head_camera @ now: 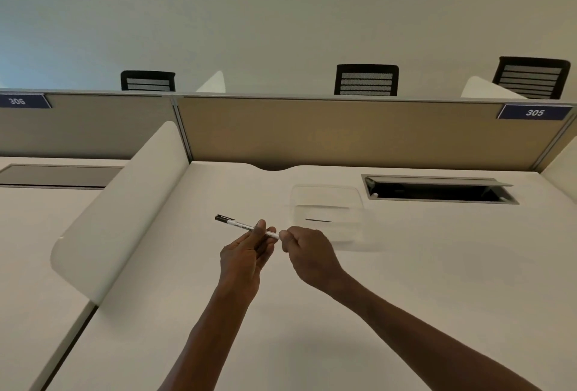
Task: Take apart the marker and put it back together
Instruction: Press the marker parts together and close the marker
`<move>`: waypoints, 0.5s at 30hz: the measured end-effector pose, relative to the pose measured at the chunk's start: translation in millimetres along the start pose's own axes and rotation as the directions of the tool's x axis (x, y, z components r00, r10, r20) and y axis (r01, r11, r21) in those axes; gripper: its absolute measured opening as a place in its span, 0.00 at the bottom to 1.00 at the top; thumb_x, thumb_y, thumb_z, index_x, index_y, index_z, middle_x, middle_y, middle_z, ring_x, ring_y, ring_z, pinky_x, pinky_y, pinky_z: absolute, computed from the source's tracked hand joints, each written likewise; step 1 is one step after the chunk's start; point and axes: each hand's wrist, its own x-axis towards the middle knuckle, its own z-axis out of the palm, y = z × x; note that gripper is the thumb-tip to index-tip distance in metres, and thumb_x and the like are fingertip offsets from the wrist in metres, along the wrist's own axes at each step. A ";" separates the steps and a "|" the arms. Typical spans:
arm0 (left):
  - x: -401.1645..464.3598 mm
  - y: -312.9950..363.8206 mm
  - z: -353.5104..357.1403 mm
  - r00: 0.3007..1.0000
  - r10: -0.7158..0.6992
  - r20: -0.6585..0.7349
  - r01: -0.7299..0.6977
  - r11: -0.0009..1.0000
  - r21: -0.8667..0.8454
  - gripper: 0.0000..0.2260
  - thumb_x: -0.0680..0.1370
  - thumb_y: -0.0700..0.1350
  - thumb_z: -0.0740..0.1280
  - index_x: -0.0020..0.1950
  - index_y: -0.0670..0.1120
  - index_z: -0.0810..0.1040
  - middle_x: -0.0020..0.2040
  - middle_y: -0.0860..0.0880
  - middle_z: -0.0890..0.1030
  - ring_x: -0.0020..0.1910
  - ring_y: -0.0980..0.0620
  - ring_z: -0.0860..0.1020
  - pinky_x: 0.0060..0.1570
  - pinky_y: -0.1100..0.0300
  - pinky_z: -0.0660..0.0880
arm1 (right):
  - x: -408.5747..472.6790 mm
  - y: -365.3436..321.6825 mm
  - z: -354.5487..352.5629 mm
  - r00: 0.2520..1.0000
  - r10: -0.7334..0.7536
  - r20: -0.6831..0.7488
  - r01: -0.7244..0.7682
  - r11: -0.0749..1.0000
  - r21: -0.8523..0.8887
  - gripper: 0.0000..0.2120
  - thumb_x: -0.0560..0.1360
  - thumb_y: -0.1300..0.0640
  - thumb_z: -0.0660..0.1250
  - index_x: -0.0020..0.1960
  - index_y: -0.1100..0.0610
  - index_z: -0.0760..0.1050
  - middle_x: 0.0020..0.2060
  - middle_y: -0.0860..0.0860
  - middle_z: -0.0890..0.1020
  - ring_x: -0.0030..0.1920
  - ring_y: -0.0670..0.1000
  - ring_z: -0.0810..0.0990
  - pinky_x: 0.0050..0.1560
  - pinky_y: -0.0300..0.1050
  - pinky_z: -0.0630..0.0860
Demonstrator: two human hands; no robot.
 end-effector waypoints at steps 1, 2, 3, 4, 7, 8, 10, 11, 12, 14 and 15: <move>0.0 -0.7 -0.1 1.000 -0.002 -0.002 0.002 1.000 -0.009 0.07 0.74 0.42 0.75 0.38 0.40 0.86 0.45 0.40 0.87 0.39 0.50 0.85 0.37 0.63 0.81 | 1.1 -3.9 -0.2 0.993 0.115 0.034 -0.119 0.980 0.162 0.19 0.81 0.52 0.58 0.31 0.54 0.70 0.20 0.44 0.71 0.24 0.43 0.67 0.31 0.43 0.63; -0.3 -1.5 0.3 1.000 -0.001 -0.002 0.001 1.000 -0.015 0.07 0.74 0.42 0.74 0.38 0.40 0.86 0.44 0.40 0.87 0.39 0.50 0.85 0.37 0.63 0.81 | 1.4 -7.0 -1.3 0.972 0.220 0.078 -0.233 0.923 0.305 0.20 0.80 0.53 0.59 0.30 0.54 0.70 0.19 0.44 0.68 0.22 0.43 0.64 0.29 0.42 0.62; -0.9 -2.5 0.6 1.000 0.001 -0.002 -0.001 1.000 -0.019 0.07 0.74 0.41 0.74 0.37 0.40 0.86 0.44 0.40 0.87 0.39 0.49 0.85 0.36 0.63 0.81 | 1.1 -9.1 -2.9 0.941 0.308 0.138 -0.337 0.842 0.421 0.19 0.79 0.54 0.60 0.30 0.54 0.70 0.20 0.44 0.66 0.22 0.44 0.62 0.27 0.41 0.60; -1.5 -3.6 0.8 1.000 0.005 -0.002 -0.005 1.000 -0.021 0.07 0.74 0.41 0.74 0.37 0.40 0.86 0.44 0.40 0.87 0.39 0.49 0.86 0.37 0.63 0.81 | -0.1 -10.4 -4.6 0.904 0.372 0.211 -0.426 0.745 0.514 0.18 0.79 0.55 0.60 0.30 0.55 0.71 0.22 0.46 0.65 0.21 0.45 0.60 0.25 0.40 0.58; -3.1 -7.1 -0.7 1.000 0.023 0.017 -0.022 0.999 -0.030 0.06 0.74 0.41 0.74 0.40 0.39 0.86 0.44 0.40 0.87 0.41 0.50 0.86 0.38 0.63 0.81 | -3.1 -13.4 -9.8 0.782 0.448 0.433 -0.613 0.432 0.661 0.17 0.80 0.56 0.58 0.33 0.55 0.69 0.22 0.46 0.62 0.20 0.45 0.55 0.20 0.37 0.53; -3.7 -8.3 -1.3 0.999 0.033 0.033 -0.032 0.999 -0.030 0.06 0.74 0.42 0.73 0.42 0.39 0.85 0.44 0.41 0.87 0.41 0.50 0.86 0.38 0.63 0.81 | -3.2 -14.5 -11.7 0.738 0.459 0.495 -0.659 0.330 0.676 0.17 0.80 0.57 0.58 0.33 0.55 0.69 0.22 0.46 0.62 0.20 0.44 0.55 0.19 0.36 0.53; -3.3 -10.3 -2.6 0.996 0.055 0.073 -0.053 0.998 -0.032 0.07 0.72 0.44 0.73 0.43 0.40 0.86 0.44 0.43 0.87 0.42 0.51 0.85 0.38 0.63 0.81 | -2.3 -15.5 -15.2 0.663 0.463 0.589 -0.715 0.159 0.680 0.17 0.80 0.57 0.57 0.32 0.55 0.69 0.22 0.46 0.61 0.19 0.44 0.54 0.17 0.35 0.52; -2.5 -11.0 -3.1 0.993 0.065 0.098 -0.061 0.997 -0.042 0.08 0.71 0.45 0.73 0.43 0.41 0.86 0.44 0.43 0.87 0.42 0.52 0.85 0.39 0.63 0.81 | -2.1 -16.2 -16.7 0.638 0.453 0.623 -0.730 0.096 0.677 0.17 0.80 0.58 0.57 0.32 0.55 0.69 0.22 0.46 0.61 0.19 0.44 0.54 0.17 0.35 0.52; -1.4 -11.3 -3.4 0.990 0.074 0.124 -0.067 0.996 -0.060 0.08 0.71 0.45 0.72 0.43 0.41 0.86 0.44 0.44 0.87 0.42 0.52 0.85 0.39 0.63 0.81 | -2.0 -17.3 -18.1 0.621 0.440 0.649 -0.738 0.048 0.673 0.17 0.79 0.58 0.56 0.31 0.55 0.69 0.22 0.46 0.60 0.19 0.44 0.54 0.17 0.34 0.52; 1.2 -11.8 -4.4 0.983 0.085 0.164 -0.068 0.992 -0.109 0.09 0.71 0.44 0.71 0.45 0.40 0.85 0.44 0.43 0.87 0.43 0.51 0.85 0.40 0.62 0.81 | -3.3 -18.9 -19.7 0.601 0.422 0.678 -0.747 -0.003 0.665 0.17 0.78 0.59 0.56 0.31 0.55 0.69 0.23 0.45 0.59 0.19 0.44 0.53 0.16 0.34 0.52; 2.7 -12.0 -5.0 0.980 0.088 0.181 -0.064 0.989 -0.131 0.08 0.71 0.44 0.70 0.45 0.40 0.85 0.44 0.43 0.87 0.43 0.50 0.85 0.41 0.61 0.81 | -4.4 -19.4 -20.0 0.596 0.419 0.685 -0.750 -0.013 0.661 0.17 0.78 0.59 0.56 0.31 0.55 0.69 0.23 0.45 0.59 0.19 0.44 0.53 0.16 0.34 0.52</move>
